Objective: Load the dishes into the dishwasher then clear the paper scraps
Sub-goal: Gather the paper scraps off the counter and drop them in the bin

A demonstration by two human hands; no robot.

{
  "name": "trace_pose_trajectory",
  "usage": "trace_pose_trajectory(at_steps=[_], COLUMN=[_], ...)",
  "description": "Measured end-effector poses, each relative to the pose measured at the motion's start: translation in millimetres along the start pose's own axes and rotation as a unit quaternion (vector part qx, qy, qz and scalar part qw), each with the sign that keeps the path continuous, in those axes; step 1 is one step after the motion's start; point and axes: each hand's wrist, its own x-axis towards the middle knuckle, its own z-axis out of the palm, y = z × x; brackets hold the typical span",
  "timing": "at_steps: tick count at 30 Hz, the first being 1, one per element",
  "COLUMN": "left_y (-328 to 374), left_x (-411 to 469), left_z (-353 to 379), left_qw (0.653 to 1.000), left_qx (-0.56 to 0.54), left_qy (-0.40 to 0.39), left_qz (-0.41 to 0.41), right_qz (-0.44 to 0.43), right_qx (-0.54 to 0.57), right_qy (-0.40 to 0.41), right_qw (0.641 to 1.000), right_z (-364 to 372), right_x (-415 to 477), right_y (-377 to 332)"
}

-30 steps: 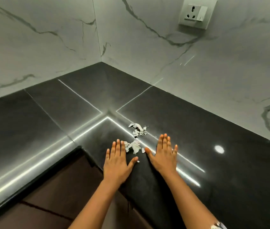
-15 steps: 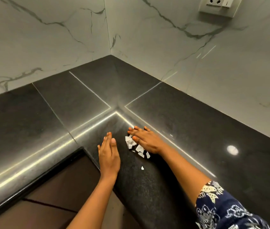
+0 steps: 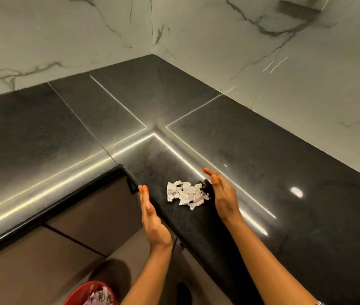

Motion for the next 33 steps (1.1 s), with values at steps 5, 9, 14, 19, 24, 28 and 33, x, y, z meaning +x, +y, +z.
trace_pose_trajectory(at_steps=[5,9,14,19,24,28,33], left_y=[2,3,0,-13,-12,-8,-8], left_x=[-13,-11,-10,-12,-18,-23,-21], left_z=[16,19,17,12,12,14,13], left_qw=[0.983,0.962,0.918,0.881,0.871,0.885,0.903], left_qx=[-0.146,-0.237,-0.341,-0.422,-0.444,-0.429,-0.395], left_qy=[0.097,0.126,0.182,0.192,0.188,0.162,0.148], left_qz=[-0.049,-0.056,-0.086,-0.092,-0.095,-0.081,-0.085], right_qz=[0.025,0.030,-0.027,0.022,-0.043,-0.087,-0.138], right_qx=[-0.057,-0.140,-0.149,0.007,-0.275,-0.325,-0.309], right_qy=[0.035,-0.045,-0.108,-0.107,-0.064,-0.174,-0.256], right_qw=[0.997,0.989,0.983,0.994,0.958,0.926,0.905], right_z=[-13,12,27,14,-17,-13,7], right_x=[-18,-7,-5,-10,-18,-16,-17], right_y=[7,-1,-4,-8,2,2,-4])
